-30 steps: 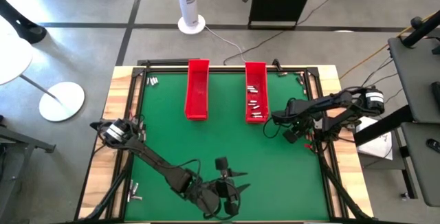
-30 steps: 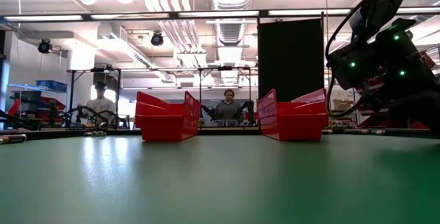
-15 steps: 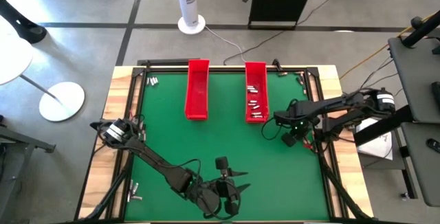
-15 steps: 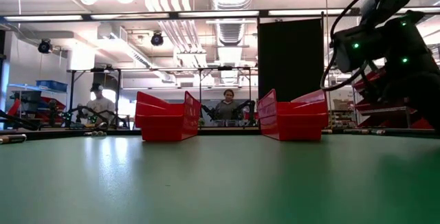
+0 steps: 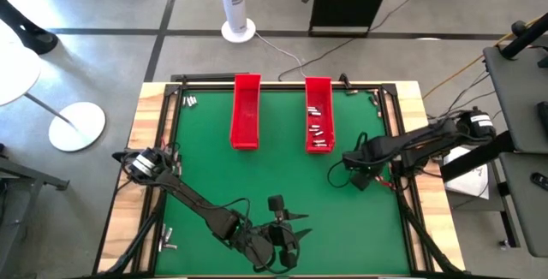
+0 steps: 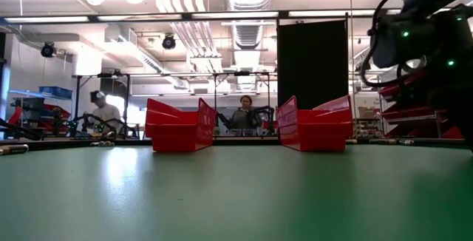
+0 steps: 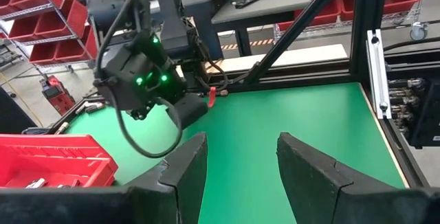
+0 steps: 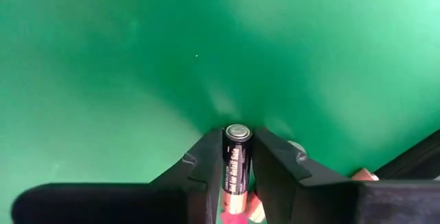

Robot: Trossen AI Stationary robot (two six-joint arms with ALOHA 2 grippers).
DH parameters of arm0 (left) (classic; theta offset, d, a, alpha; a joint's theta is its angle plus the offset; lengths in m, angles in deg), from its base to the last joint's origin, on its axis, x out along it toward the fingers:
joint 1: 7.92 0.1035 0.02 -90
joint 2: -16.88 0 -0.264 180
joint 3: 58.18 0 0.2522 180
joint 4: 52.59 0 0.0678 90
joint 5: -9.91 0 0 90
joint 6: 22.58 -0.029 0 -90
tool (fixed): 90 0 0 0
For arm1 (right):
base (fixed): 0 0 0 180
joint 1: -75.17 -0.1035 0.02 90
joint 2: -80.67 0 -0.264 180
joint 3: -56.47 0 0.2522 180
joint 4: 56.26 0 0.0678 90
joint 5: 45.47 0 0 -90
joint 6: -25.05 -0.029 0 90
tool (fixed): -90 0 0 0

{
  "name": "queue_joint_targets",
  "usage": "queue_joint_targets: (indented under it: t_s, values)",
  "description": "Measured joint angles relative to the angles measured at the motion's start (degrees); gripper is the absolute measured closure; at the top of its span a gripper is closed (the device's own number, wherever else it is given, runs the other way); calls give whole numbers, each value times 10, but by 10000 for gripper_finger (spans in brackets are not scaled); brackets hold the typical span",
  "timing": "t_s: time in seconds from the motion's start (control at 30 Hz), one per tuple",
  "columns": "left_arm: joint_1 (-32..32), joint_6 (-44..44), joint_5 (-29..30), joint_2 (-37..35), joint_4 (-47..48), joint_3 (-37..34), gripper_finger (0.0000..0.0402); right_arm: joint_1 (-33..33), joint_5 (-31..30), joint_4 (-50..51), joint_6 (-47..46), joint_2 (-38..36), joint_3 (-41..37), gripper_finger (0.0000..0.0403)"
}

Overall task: Sort batteries
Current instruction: Put the brown battery into the left red bin

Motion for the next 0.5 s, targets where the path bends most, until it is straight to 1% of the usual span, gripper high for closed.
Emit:
queue_joint_targets:
  t_s: [0.23, 0.5]
  values:
    - [1, 0, 0, 0, -1, 0, 244, -36, -12, -3, -7, 1, -5, 356]
    - [4, 0, 0, 0, -3, 0, 244, -43, -14, -10, -9, 1, -13, 350]
